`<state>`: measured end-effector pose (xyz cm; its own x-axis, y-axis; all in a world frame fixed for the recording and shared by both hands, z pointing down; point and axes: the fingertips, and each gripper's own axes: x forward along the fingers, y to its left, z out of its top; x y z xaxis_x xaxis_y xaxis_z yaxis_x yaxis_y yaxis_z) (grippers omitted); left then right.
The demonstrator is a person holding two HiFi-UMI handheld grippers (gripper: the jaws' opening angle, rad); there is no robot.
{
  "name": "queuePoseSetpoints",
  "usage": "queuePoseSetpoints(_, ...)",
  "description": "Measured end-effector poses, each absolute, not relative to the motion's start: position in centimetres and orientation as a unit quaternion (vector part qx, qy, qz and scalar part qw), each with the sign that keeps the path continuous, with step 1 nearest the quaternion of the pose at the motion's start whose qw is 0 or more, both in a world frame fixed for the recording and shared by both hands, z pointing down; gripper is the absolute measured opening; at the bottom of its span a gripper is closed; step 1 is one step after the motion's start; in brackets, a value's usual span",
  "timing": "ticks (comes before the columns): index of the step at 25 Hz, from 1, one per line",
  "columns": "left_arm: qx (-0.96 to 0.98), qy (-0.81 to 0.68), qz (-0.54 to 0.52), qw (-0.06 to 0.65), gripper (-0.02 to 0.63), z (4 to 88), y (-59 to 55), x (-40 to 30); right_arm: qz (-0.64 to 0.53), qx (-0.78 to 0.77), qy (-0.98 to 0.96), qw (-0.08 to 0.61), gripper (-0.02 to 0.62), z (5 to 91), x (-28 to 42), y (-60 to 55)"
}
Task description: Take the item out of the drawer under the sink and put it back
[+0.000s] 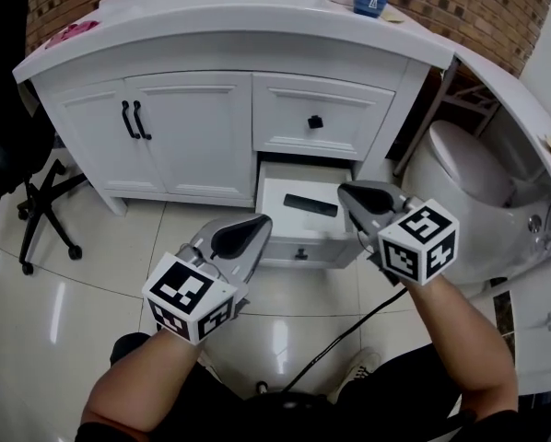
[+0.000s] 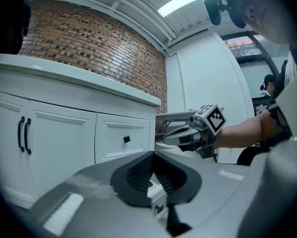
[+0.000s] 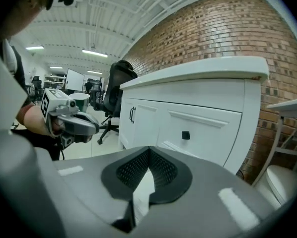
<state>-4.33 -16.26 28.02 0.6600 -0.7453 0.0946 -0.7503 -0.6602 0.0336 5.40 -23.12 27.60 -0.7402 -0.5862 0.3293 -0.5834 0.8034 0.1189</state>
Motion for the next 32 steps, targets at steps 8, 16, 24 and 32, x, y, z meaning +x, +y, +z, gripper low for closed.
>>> queuePoseSetpoints(8,0.909,-0.415,0.035,0.029,0.005,27.6,-15.8,-4.4,0.014,0.342,-0.932,0.115,0.008,25.0,9.1,-18.4)
queuePoseSetpoints(16,0.908,-0.416,0.040,0.025,0.005,27.9,-15.9,-4.2,0.042,0.371,-0.923,0.089,0.008,27.1,11.3,-17.9)
queuePoseSetpoints(24,0.910,-0.411,0.047,0.023,0.005,28.2,-15.7,-3.8,0.058,0.356,-0.928,0.088,0.008,27.7,11.2,-17.4)
queuePoseSetpoints(32,0.907,-0.419,0.042,0.015,0.005,27.3,-15.1,-4.2,0.040,0.340,-0.934,0.097,0.008,27.2,10.3,-15.7)
